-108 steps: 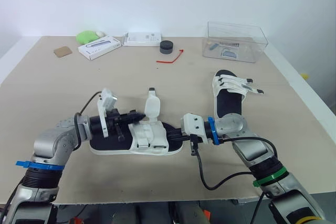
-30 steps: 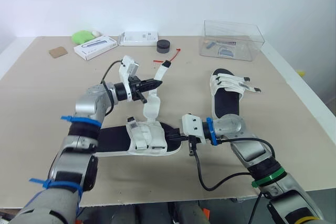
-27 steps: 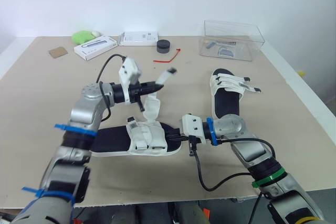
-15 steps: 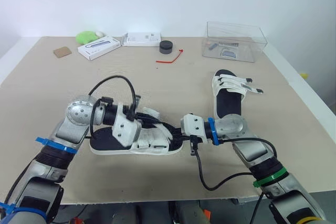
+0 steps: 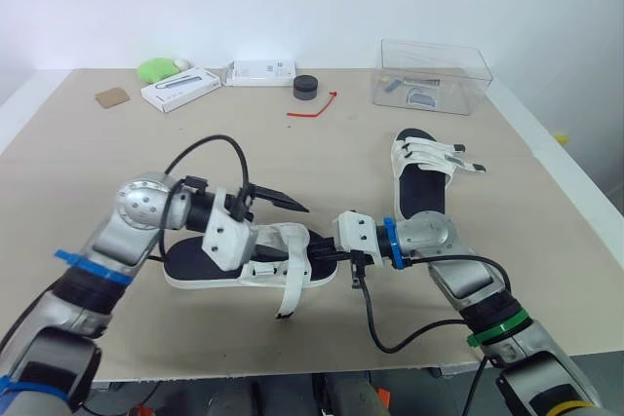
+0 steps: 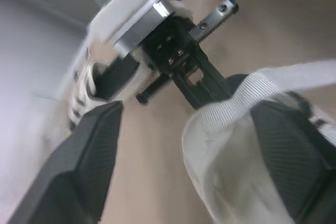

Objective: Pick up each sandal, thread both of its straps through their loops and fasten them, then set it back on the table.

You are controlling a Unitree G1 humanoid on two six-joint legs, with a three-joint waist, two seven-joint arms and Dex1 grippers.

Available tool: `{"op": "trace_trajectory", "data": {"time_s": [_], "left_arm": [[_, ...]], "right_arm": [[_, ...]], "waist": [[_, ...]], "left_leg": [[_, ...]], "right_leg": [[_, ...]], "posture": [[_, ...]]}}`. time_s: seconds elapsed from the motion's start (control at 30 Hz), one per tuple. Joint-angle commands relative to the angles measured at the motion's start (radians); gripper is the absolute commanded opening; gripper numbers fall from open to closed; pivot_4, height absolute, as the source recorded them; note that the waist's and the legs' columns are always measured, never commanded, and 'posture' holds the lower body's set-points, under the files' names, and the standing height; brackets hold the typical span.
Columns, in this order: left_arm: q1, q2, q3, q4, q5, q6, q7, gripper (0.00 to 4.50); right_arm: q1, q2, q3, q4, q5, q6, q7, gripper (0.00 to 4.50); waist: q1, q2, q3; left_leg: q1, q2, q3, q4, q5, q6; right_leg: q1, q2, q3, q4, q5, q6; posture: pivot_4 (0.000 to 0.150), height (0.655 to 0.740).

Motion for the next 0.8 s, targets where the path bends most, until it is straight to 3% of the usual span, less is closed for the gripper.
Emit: {"op": "trace_trajectory", "data": {"time_s": [0.03, 0.1, 0.17, 0.27, 0.47, 0.63, 0.8], "left_arm": [[0.022, 0.054, 0.061, -0.097, -0.098, 0.237, 0.007, 3.65], [0.049, 0.105, 0.114, -0.151, -0.214, 0.464, 0.029, 3.65], [0.072, 0.174, 0.190, -0.208, -0.422, 0.785, 0.079, 3.65], [0.120, 0.245, 0.276, -0.279, -0.693, 1.108, 0.135, 3.65], [0.342, 0.273, 0.411, -0.465, -1.143, 1.387, 0.324, 3.65], [0.506, 0.277, 0.416, -0.598, -1.213, 1.427, 0.408, 3.65], [0.553, 0.173, 0.372, -0.611, -1.091, 1.356, 0.499, 3.65]], "right_arm": [[0.009, -0.013, 0.016, 0.034, -0.043, 0.015, 0.002, 0.00], [0.007, -0.012, 0.017, 0.040, -0.044, 0.011, 0.003, 0.00], [0.006, -0.010, 0.019, 0.047, -0.044, 0.006, 0.006, 0.00], [0.002, -0.007, 0.020, 0.054, -0.044, 0.002, 0.009, 0.00], [-0.006, 0.001, 0.024, 0.065, -0.046, -0.003, 0.016, 0.00], [-0.006, 0.000, 0.024, 0.064, -0.045, -0.001, 0.021, 0.00], [0.000, -0.006, 0.023, 0.059, -0.046, 0.001, 0.020, 0.00]], "waist": [[0.001, 0.000, 0.000], [0.001, 0.000, 0.000], [0.000, 0.000, 0.000], [-0.007, 0.000, 0.001], [-0.011, -0.001, 0.001], [-0.010, -0.001, 0.001], [-0.009, 0.000, 0.001]], "left_leg": [[0.000, 0.000, 0.000, 0.000, 0.000, 0.000], [0.000, 0.000, 0.000, 0.000, 0.000, 0.000], [0.000, 0.000, 0.000, 0.000, 0.000, 0.000], [0.000, 0.001, -0.001, 0.000, 0.000, 0.000], [0.000, 0.001, -0.003, -0.001, -0.001, -0.001], [0.001, 0.001, -0.004, -0.001, -0.001, -0.003], [0.003, -0.001, -0.007, -0.001, 0.002, -0.007]], "right_leg": [[0.000, 0.000, 0.000, 0.000, 0.000, 0.000], [0.000, 0.000, -0.001, 0.000, 0.000, 0.000], [0.000, 0.000, -0.001, 0.000, 0.000, 0.000], [-0.001, 0.001, -0.002, 0.000, -0.002, -0.001], [0.000, -0.003, -0.002, 0.001, -0.004, -0.001], [0.000, -0.005, -0.002, 0.002, -0.007, -0.007], [0.002, -0.002, -0.004, 0.002, -0.007, -0.009]], "posture": [[0.150, 0.7400], [0.150, 0.7400], [0.150, 0.7400], [0.150, 0.7400], [0.150, 0.7400], [0.150, 0.7400], [0.150, 0.7400]]}}
